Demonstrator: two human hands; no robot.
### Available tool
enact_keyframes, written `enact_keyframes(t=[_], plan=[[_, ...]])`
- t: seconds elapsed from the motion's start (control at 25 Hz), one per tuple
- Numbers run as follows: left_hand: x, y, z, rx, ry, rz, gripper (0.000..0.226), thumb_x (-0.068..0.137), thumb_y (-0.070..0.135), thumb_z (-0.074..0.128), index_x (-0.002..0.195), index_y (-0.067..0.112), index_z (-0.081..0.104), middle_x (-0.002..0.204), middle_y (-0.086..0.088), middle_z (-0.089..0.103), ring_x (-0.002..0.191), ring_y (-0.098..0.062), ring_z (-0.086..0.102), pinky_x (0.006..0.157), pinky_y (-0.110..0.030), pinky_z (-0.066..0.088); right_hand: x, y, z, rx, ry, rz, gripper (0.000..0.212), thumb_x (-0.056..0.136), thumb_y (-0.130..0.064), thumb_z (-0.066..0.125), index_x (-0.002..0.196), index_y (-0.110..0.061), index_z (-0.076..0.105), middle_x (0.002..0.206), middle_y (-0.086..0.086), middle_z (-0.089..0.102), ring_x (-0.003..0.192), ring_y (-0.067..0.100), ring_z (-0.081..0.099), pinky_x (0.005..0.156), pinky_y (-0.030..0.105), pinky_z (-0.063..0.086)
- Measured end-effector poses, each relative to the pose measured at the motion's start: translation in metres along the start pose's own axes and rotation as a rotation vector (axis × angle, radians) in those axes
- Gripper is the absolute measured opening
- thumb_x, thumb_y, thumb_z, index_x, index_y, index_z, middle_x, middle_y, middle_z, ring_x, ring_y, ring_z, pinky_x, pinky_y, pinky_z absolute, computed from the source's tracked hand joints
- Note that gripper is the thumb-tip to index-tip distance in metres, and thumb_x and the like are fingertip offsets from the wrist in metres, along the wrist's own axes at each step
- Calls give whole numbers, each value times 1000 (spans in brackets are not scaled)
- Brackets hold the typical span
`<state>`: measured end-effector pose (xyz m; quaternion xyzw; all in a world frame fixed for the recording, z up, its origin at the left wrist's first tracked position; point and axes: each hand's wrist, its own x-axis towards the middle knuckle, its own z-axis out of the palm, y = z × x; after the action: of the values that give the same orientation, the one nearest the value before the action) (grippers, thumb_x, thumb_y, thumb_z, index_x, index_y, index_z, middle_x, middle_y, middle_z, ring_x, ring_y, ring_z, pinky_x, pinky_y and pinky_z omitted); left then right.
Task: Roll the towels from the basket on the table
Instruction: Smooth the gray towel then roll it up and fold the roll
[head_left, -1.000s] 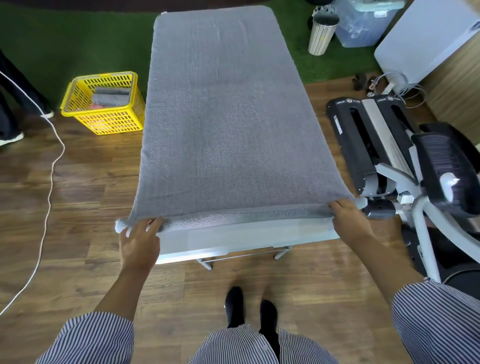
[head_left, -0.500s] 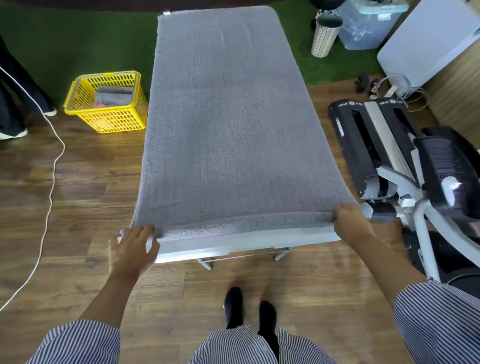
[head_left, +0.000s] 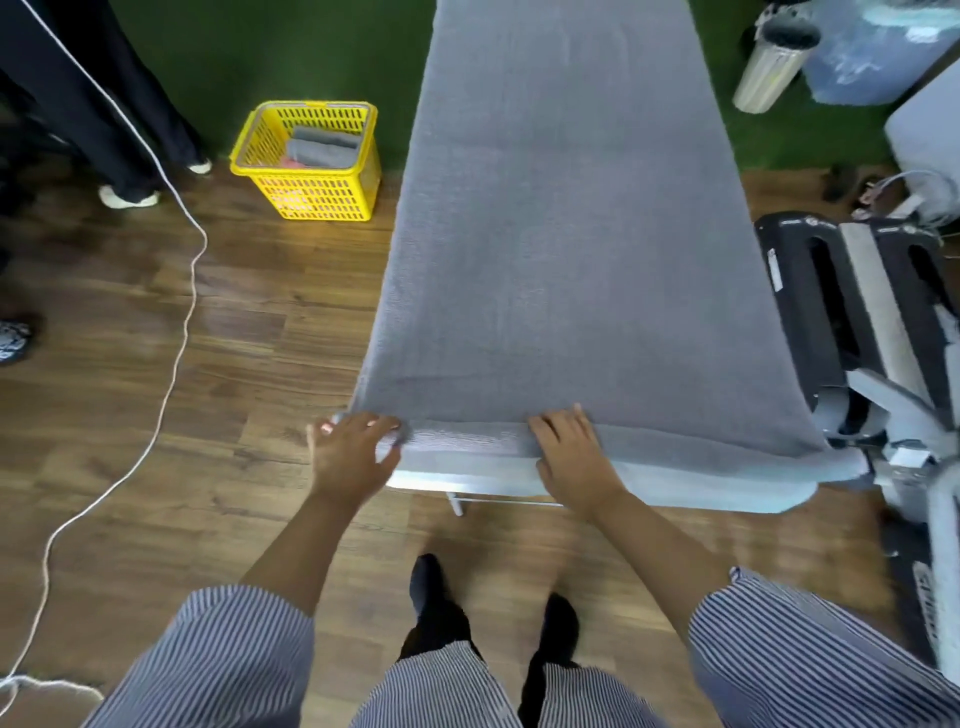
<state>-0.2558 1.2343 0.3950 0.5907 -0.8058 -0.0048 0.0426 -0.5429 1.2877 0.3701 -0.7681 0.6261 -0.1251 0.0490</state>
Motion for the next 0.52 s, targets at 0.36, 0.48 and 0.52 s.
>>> enact_keyframes(t=[0.36,0.48,0.52], plan=[[39,-68,-6,-900,-221,-633,28,82,31,63,102,13,71,97,-3,71,96,-21,66,83,-28,51,77,-143,37,152,-84,-133,31,74,-18,39,92,-15,65,92,-1,64,83,23,61,81,35,50],[52,-83,0,-1135,-588,-953,22,85,22,67,103,11,65,102,-5,63,99,-25,58,75,-29,45,78,-144,37,187,-125,-78,32,74,-18,39,94,-14,65,97,-2,65,87,22,61,84,32,46],[51,-81,0,-1220,-691,-1027,24,83,22,70,103,11,64,103,-5,61,97,-23,56,74,-30,45,77,-143,37,203,-154,-70,34,76,-17,39,97,-13,66,100,0,66,90,23,60,86,31,43]])
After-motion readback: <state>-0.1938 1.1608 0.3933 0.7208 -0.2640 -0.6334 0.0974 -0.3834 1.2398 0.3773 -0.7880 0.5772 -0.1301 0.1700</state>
